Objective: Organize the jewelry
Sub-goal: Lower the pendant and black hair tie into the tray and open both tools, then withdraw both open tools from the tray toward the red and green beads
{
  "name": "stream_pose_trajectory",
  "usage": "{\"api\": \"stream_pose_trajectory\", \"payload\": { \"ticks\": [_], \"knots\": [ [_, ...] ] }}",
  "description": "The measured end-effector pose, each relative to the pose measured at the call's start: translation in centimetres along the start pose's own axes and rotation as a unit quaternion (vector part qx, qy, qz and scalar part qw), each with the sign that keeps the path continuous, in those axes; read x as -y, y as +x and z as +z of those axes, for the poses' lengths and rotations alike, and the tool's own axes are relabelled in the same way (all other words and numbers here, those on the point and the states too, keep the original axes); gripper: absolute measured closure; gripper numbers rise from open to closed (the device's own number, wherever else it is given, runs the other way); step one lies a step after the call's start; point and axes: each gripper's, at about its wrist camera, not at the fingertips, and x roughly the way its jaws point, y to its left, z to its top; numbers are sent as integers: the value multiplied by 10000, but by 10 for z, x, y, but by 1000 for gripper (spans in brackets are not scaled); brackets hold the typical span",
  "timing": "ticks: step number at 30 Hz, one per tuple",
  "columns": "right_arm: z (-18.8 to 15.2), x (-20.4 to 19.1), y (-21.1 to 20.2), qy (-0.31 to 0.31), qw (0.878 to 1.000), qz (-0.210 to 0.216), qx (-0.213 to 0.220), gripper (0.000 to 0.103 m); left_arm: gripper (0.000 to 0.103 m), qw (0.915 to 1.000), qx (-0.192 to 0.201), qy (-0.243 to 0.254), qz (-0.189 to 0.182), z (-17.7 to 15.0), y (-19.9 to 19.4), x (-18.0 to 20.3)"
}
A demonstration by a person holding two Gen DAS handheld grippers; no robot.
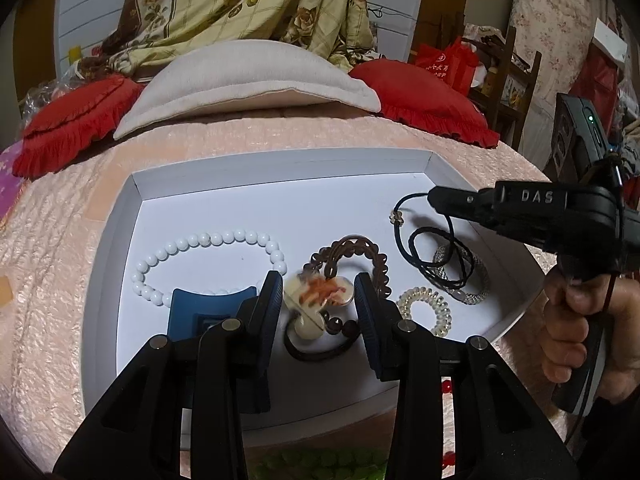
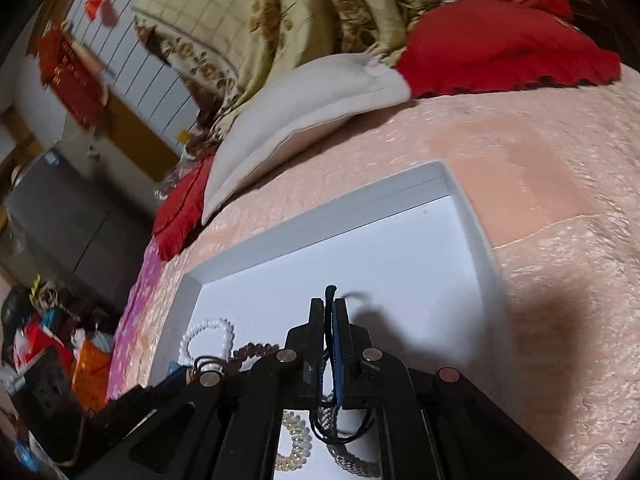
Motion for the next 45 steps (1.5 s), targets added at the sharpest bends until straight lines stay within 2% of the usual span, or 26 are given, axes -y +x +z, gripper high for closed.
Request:
{"api": "stream_pose_trajectory", "payload": {
  "ticks": [1,2,4,9,11,14,17,21,24,27,31,40,45],
  "knots": [
    [1,2,-1,37,10000,-14,24,85,66,10000,3,0,7,0,-1,0],
    [1,2,-3,50,10000,-34,49,69,65,10000,13,-7,0,-1,-2,-1],
    [0,0,-9,5,9998,-86,206,63,61,10000,20,-32,-81,-1,-4,-3],
    [-8,-11,-25,-239,9990,-144,338,62,58,9998,125,-118,-101,-2,-20,-12],
    [-14,-15,-32,-347,9987,-192,334,62,50,9997,230,-126,-36,-3,-34,-17],
    [-28,-27,-50,-666,9967,-216,406,62,46,9989,436,-185,11,-7,-61,-29],
    [-46,-44,-76,-1108,9919,-305,545,62,41,9970,605,-464,112,-17,-90,-48],
    [-76,-55,-104,-1530,9856,-373,620,61,41,9963,479,-697,132,-40,-107,-62],
    [-98,-49,-113,-1463,9873,-411,471,60,41,9977,215,-648,35,-55,-102,-55],
    [-118,-48,-105,-1644,9848,-553,104,60,41,9995,13,-315,18,-63,-88,-35],
    [-133,-55,-90,-2123,9752,-599,-183,60,41,9990,-261,-2,368,-72,-66,-21],
    [-130,-54,-62,-2048,9758,-646,-406,60,41,9980,-315,0,545,-76,-60,-26],
    [-135,-63,-51,-2285,9686,-753,-627,60,41,9967,-407,-59,705,-77,-57,-28]
  ]
}}
